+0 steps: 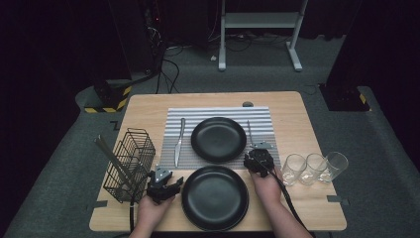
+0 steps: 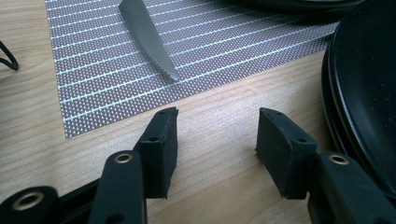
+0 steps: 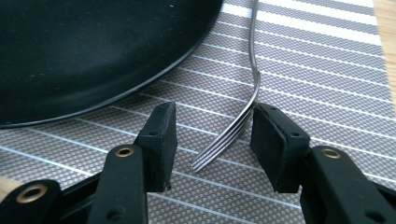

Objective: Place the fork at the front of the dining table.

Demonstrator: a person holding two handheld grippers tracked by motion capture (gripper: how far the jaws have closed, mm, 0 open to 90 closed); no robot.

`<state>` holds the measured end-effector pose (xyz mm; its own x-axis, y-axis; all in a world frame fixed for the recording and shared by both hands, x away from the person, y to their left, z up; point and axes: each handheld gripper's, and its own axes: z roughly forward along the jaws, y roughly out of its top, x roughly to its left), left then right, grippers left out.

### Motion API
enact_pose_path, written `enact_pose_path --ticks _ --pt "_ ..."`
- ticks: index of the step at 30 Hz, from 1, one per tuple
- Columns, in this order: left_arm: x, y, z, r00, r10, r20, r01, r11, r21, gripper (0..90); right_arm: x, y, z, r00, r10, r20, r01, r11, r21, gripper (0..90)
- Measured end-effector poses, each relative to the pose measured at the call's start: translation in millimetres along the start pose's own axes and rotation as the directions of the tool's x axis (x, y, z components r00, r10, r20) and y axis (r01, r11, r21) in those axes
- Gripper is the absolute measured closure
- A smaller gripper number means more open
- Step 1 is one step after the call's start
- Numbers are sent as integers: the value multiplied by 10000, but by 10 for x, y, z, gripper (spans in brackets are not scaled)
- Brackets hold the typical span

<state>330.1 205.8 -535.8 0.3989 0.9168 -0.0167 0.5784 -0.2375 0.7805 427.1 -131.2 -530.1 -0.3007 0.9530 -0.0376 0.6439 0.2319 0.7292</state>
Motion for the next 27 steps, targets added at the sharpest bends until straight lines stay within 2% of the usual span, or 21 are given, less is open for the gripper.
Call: enact_pose_path --ticks 9,12,16,19,20,22,27 --pt "3 1 0 10000 22 19 -22 10000 2 483 76 14 10 9989 -82 -460 77 9999 -100 509" --pt "2 0 0 10000 -1 54 1 10000 6 479 76 16 -4 9991 -214 -353 209 9997 -156 509" --pt "-2 2 2 10000 63 33 -63 10000 17 476 51 39 -78 9990 -347 -285 333 9983 -484 513" --pt "-7 3 3 10000 92 20 -92 10000 27 476 38 69 -134 9989 -355 -316 330 9965 -774 602" --pt "-7 3 3 10000 96 18 -96 9999 28 476 36 85 -147 9988 -361 -329 330 9955 -886 673" --pt "-8 3 3 10000 96 23 -96 10000 27 476 36 116 -165 9990 -335 -296 304 9943 -1022 759" --pt "-6 3 2 9999 91 44 -91 10000 24 476 25 193 -125 9987 -390 -331 358 9950 -934 834"
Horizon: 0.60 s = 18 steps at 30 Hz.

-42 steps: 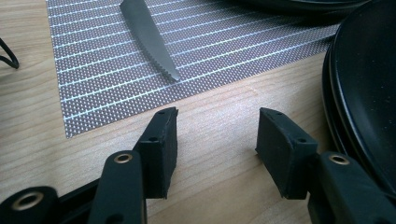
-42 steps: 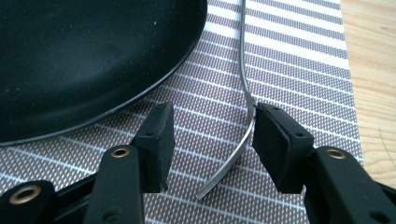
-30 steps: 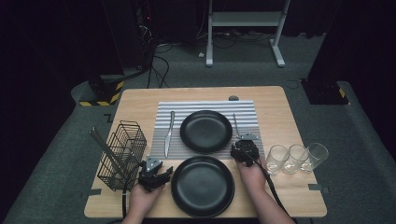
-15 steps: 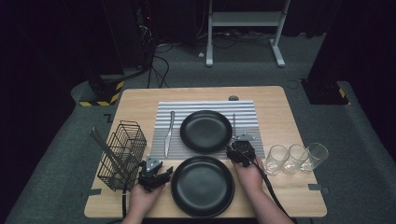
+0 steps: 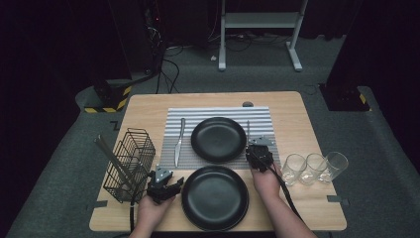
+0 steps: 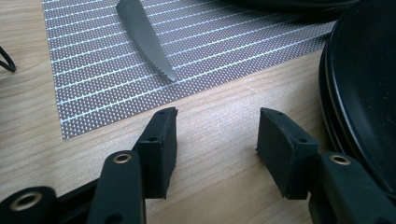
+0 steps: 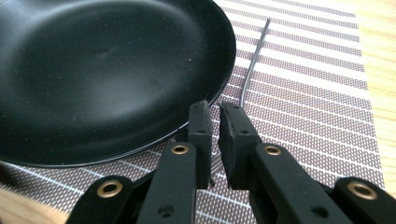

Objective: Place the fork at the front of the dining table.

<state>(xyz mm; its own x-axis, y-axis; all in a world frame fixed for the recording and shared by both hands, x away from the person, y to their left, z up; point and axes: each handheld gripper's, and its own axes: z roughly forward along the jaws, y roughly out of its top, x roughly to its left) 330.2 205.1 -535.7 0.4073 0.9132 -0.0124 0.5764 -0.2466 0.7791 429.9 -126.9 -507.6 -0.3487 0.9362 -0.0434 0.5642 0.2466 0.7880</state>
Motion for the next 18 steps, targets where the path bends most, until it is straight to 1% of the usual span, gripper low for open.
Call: enact_pose_path --ticks 3,7,14,18 --pt "1 0 0 10000 4 10 -4 10000 1 477 10 12 55 9998 -137 139 134 9997 213 841" --pt "1 0 -1 10000 -5 20 5 10000 2 477 15 1 100 9997 -99 202 91 9991 414 835" --pt "1 0 -1 10000 2 26 -2 10000 -4 477 35 -11 108 9996 -124 250 114 9991 417 806" --pt "0 0 0 10000 12 14 -12 10000 -6 478 26 -35 122 9993 -110 346 90 9984 562 790"
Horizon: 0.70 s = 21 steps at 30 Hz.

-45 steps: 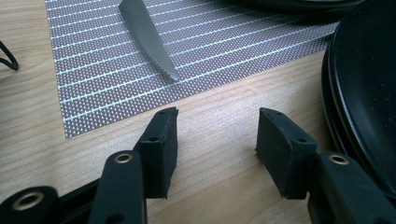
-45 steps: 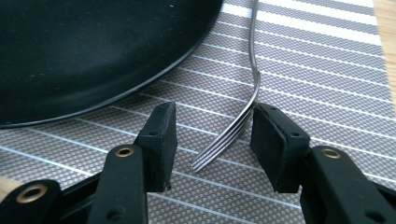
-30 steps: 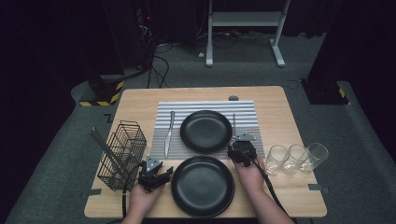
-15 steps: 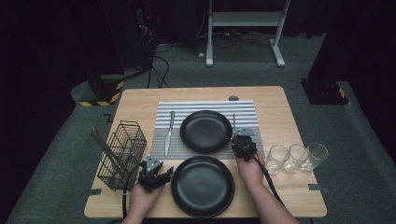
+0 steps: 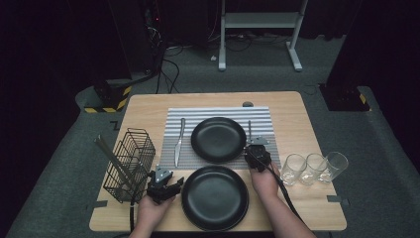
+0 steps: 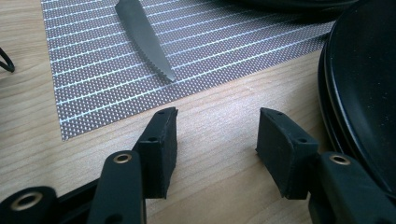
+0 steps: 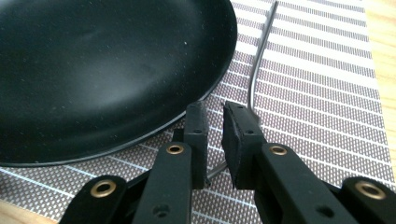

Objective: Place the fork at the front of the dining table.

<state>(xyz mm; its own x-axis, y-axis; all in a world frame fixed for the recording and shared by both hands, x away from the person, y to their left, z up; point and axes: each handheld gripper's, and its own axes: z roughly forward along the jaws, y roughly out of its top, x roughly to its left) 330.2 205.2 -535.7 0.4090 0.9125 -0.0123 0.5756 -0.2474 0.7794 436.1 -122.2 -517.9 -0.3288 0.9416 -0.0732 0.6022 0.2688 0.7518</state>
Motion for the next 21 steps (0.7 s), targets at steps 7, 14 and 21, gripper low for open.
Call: enact_pose_path --ticks 7,14,21 --pt "-1 0 1 10000 4 -7 -4 10000 -2 478 -21 -24 -30 9999 -27 124 28 10000 -70 728" --pt "-3 0 1 10000 16 -18 -16 10000 1 478 -25 -49 -89 9995 22 329 -20 10000 -49 632" --pt "-5 0 1 10000 18 -29 -18 10000 0 478 -54 -127 -110 9991 66 423 -66 10000 2 617"
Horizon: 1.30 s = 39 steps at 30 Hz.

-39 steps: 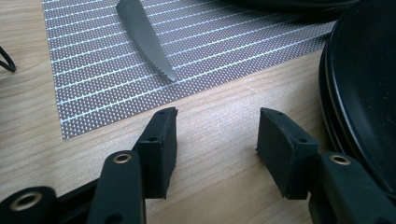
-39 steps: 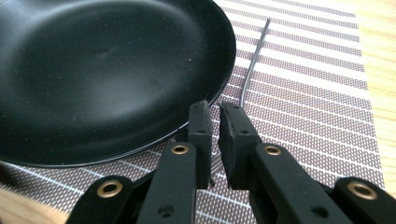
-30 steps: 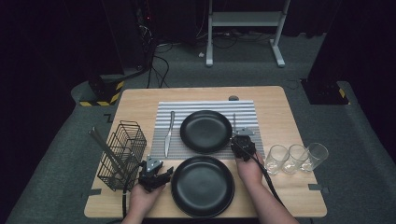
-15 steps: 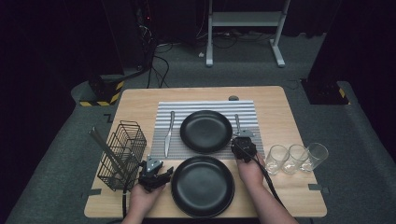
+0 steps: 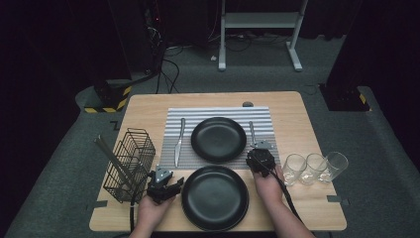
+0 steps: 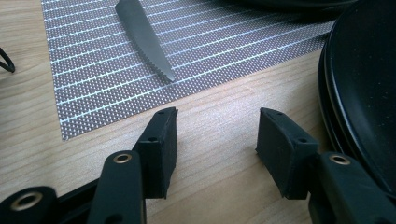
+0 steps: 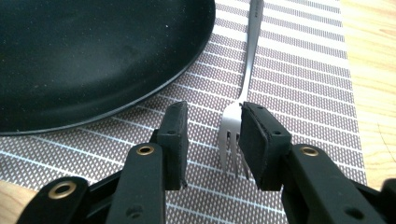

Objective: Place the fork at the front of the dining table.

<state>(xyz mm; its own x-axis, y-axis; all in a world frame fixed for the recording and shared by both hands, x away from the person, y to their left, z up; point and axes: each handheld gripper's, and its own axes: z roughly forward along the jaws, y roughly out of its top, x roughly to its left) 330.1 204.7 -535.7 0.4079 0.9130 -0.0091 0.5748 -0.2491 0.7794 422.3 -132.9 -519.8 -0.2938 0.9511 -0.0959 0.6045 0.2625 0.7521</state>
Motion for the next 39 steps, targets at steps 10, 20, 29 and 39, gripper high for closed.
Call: enact_pose_path --ticks 10,20,29,39 --pt "-1 0 0 10000 0 -6 0 10000 -2 478 12 -33 13 10000 36 -73 -36 10000 42 614" --pt "0 0 0 10000 2 5 -2 10000 2 477 18 -33 13 9999 63 -96 -63 10000 28 610" --pt "-1 0 2 10000 34 36 -34 10000 1 468 20 -32 18 9999 94 -121 -94 10000 32 606" --pt "-4 1 2 10000 67 58 -68 10000 23 457 28 -33 26 9999 93 -104 -93 10000 3 600"
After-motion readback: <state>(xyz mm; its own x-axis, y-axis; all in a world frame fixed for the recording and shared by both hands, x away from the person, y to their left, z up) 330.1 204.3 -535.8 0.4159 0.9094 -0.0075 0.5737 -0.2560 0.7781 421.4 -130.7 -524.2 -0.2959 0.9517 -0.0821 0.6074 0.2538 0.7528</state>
